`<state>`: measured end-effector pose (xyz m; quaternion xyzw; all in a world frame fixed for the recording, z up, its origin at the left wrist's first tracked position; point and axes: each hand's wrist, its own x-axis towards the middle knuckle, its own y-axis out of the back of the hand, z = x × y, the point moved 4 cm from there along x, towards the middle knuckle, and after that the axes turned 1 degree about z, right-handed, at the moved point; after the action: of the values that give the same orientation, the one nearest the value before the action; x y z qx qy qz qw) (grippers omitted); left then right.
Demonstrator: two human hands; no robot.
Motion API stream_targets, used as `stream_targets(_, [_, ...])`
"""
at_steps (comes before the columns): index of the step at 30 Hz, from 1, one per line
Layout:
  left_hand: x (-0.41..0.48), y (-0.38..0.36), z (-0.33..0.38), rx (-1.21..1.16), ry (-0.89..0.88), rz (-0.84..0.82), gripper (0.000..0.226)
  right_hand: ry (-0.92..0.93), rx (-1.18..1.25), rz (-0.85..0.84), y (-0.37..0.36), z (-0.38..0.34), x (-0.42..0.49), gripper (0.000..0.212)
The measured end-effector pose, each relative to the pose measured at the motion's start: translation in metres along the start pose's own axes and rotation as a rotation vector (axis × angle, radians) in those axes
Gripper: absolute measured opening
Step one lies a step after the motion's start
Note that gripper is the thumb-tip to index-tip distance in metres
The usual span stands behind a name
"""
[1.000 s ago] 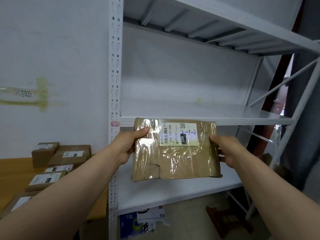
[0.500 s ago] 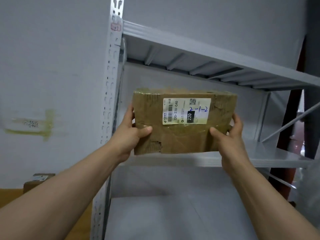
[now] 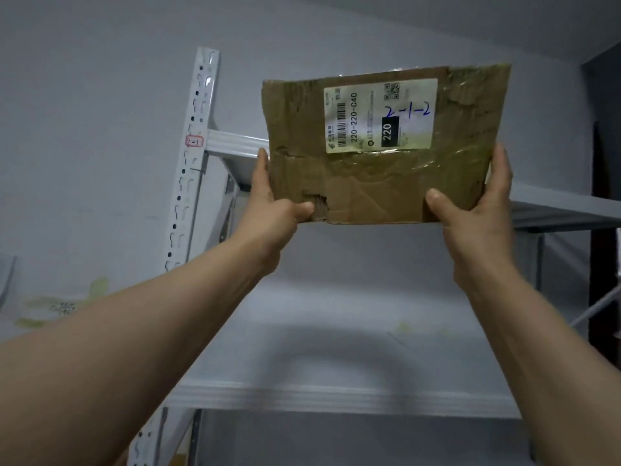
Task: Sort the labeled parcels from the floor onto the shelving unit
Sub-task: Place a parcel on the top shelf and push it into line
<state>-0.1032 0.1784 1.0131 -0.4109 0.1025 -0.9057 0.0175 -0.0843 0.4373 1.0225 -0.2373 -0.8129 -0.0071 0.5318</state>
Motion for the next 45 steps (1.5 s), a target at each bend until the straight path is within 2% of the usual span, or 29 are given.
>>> stream_targets(1, [0.005,0.0,0.005,-0.009,-0.006,0.025,0.096,0.012,-0.025,0.037,0.002,-0.004,0.005,0.089])
stream_targets(3, [0.017,0.005,0.014,-0.021,-0.037,0.059,0.081,0.034,-0.059,0.121,0.005,-0.007,0.012,0.078])
stream_targets(5, [0.027,0.008,0.019,0.039,-0.083,0.036,0.072,0.059,-0.093,0.179,0.005,-0.005,0.02,0.069])
stream_targets(9, [0.046,0.003,0.018,0.152,-0.165,0.004,0.085,0.031,-0.137,0.18,-0.005,0.008,0.041,0.068])
stream_targets(15, [0.087,-0.029,0.016,0.279,-0.297,-0.048,0.085,0.08,-0.182,0.167,-0.01,0.045,0.097,0.077])
stream_targets(18, [0.128,-0.055,0.01,0.328,-0.273,-0.014,0.095,0.103,-0.205,0.189,-0.01,0.069,0.14,0.077])
stream_targets(22, [0.188,-0.092,-0.004,0.393,-0.248,-0.035,0.098,0.12,-0.24,0.16,-0.006,0.104,0.2,0.078])
stream_targets(25, [0.226,-0.116,-0.021,0.536,-0.248,-0.025,0.1,0.147,-0.294,0.134,-0.002,0.127,0.241,0.079])
stream_targets(27, [0.246,-0.126,-0.033,0.695,-0.223,0.043,0.091,0.123,-0.396,0.119,-0.001,0.141,0.262,0.077])
stream_targets(30, [0.267,-0.136,-0.05,0.964,-0.192,0.206,0.051,0.078,-0.549,0.087,-0.004,0.163,0.283,0.072])
stream_targets(32, [0.278,-0.143,-0.061,1.124,-0.173,0.31,0.037,0.046,-0.561,0.059,-0.006,0.178,0.29,0.07])
stream_targets(36, [0.289,-0.152,-0.078,1.283,-0.146,0.367,0.036,0.082,-0.578,0.086,-0.008,0.204,0.293,0.05])
stream_targets(40, [0.294,-0.152,-0.082,1.252,-0.118,0.406,0.029,0.153,-0.601,0.159,-0.008,0.216,0.29,0.028])
stream_targets(45, [0.289,-0.156,-0.084,1.321,-0.103,0.408,0.02,0.145,-0.631,0.175,-0.012,0.217,0.286,0.022])
